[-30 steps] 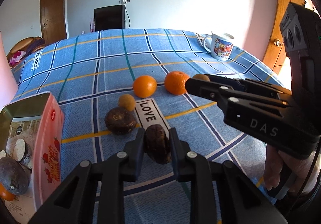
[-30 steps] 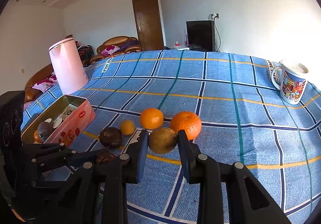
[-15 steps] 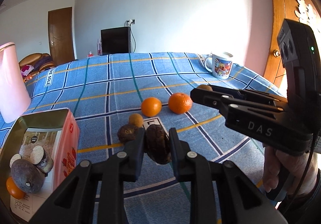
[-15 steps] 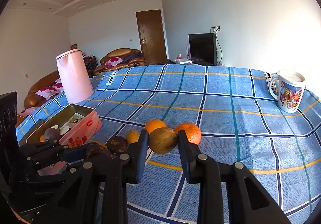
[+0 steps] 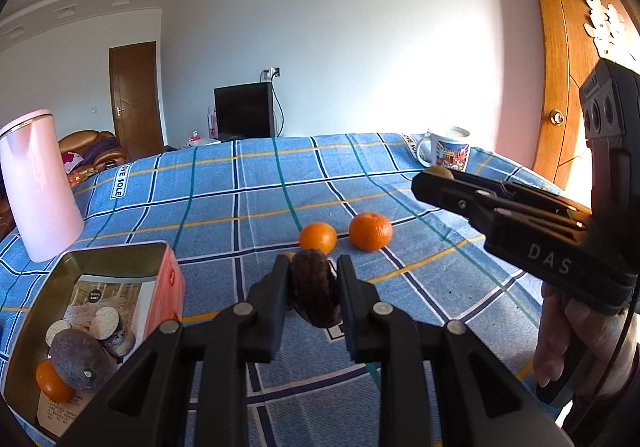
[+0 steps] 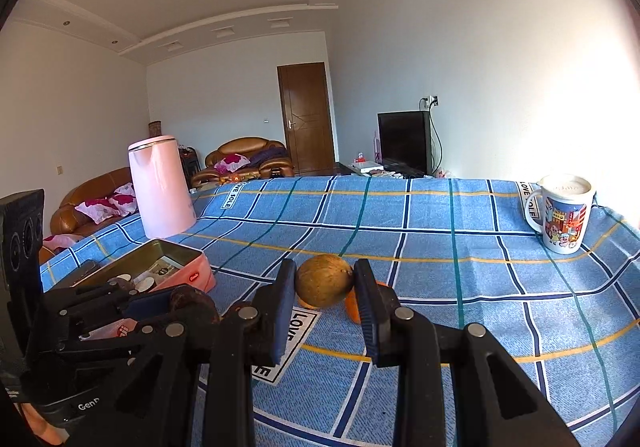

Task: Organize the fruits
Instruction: 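Carry the mangosteen and brown fruit into the tin box and release both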

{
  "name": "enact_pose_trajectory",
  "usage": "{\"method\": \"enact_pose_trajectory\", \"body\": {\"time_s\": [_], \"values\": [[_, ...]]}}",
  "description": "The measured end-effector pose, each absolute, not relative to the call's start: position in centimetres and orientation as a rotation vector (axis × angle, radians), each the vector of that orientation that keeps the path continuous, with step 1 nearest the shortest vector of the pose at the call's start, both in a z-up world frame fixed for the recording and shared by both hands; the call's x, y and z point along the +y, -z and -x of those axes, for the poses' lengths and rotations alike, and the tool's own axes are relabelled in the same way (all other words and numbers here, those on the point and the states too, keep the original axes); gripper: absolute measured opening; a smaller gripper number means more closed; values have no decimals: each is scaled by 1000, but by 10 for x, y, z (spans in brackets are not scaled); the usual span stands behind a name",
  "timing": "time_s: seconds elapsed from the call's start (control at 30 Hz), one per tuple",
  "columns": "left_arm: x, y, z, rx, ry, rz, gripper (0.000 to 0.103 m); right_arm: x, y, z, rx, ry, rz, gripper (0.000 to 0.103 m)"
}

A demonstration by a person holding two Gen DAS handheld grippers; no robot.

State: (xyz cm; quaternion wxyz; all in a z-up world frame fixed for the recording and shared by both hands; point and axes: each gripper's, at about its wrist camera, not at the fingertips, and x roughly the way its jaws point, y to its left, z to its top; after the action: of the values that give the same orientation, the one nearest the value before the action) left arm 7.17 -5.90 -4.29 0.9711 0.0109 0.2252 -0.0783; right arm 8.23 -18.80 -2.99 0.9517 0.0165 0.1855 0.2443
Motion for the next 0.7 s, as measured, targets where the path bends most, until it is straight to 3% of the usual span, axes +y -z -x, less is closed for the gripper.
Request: {"method": "enact_pose_trajectory", "body": {"time_s": [0.7], "values": [[-29,21,-44,360,62,-26,25,-171,23,-62,317,-531,-5,31]]}}
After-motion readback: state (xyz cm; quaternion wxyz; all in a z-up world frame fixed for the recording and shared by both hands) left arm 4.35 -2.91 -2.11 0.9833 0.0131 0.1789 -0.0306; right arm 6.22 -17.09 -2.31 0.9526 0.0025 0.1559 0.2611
